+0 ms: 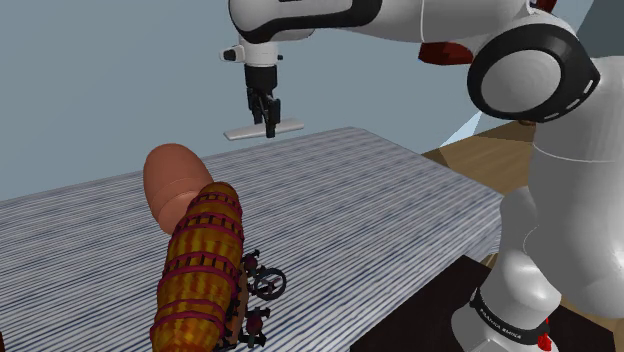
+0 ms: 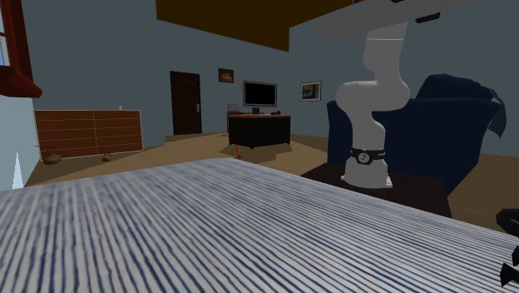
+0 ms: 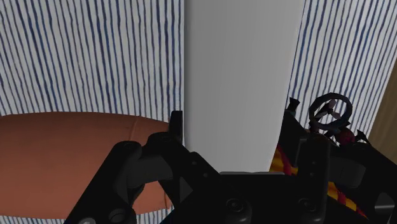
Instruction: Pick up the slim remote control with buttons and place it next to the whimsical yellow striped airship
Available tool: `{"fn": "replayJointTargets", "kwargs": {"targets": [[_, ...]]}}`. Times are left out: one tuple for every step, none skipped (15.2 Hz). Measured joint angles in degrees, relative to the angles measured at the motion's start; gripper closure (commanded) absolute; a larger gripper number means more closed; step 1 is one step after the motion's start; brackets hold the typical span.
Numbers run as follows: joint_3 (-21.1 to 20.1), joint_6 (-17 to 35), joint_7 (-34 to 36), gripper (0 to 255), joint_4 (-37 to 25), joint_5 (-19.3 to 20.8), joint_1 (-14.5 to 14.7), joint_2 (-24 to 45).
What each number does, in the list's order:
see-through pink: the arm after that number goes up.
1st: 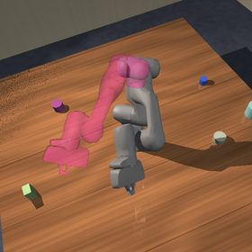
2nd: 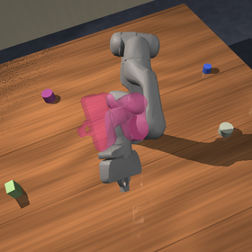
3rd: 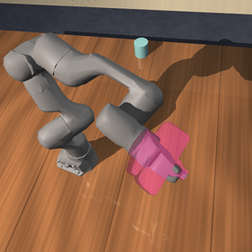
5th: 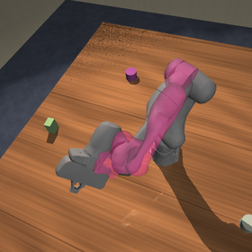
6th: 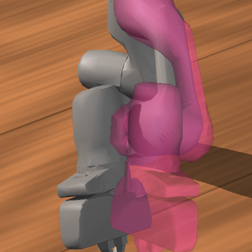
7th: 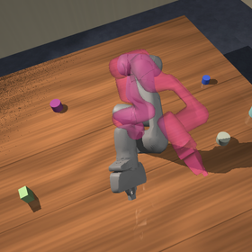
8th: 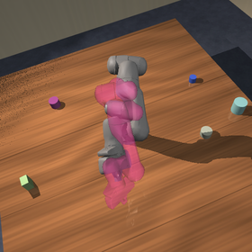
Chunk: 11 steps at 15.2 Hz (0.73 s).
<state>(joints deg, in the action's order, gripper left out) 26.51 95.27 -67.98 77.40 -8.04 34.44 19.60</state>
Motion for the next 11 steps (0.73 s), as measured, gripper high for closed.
{"fn": "replayJointTargets", "kwargs": {"targets": [[-0.33,-1.09,0.55,255,-2.75,-0.64,-0.12,1.77],[-0.68,-1.36,1.3,255,-4.37,-1.09,0.03,3.16],[-1.04,-2.75,1.86,255,-8.06,-1.87,-0.4,5.54],[-1.36,-3.37,2.27,255,-10.38,-2.43,-0.63,7.3],[-1.52,-3.28,2.53,255,-10.85,-2.61,-0.57,7.93],[-1.61,-2.62,2.58,255,-10.49,-2.72,-0.51,8.26],[-1.67,-1.97,2.61,255,-10.06,-2.8,-0.46,8.49],[-1.68,-1.31,2.59,255,-9.33,-2.78,-0.35,8.44],[-1.68,-0.39,2.61,255,-8.17,-2.7,-0.12,8.2],[-1.66,0.64,2.62,255,-6.75,-2.58,0.16,7.81],[-1.68,1.37,2.6,255,-6.02,-2.58,0.26,7.8]]}}
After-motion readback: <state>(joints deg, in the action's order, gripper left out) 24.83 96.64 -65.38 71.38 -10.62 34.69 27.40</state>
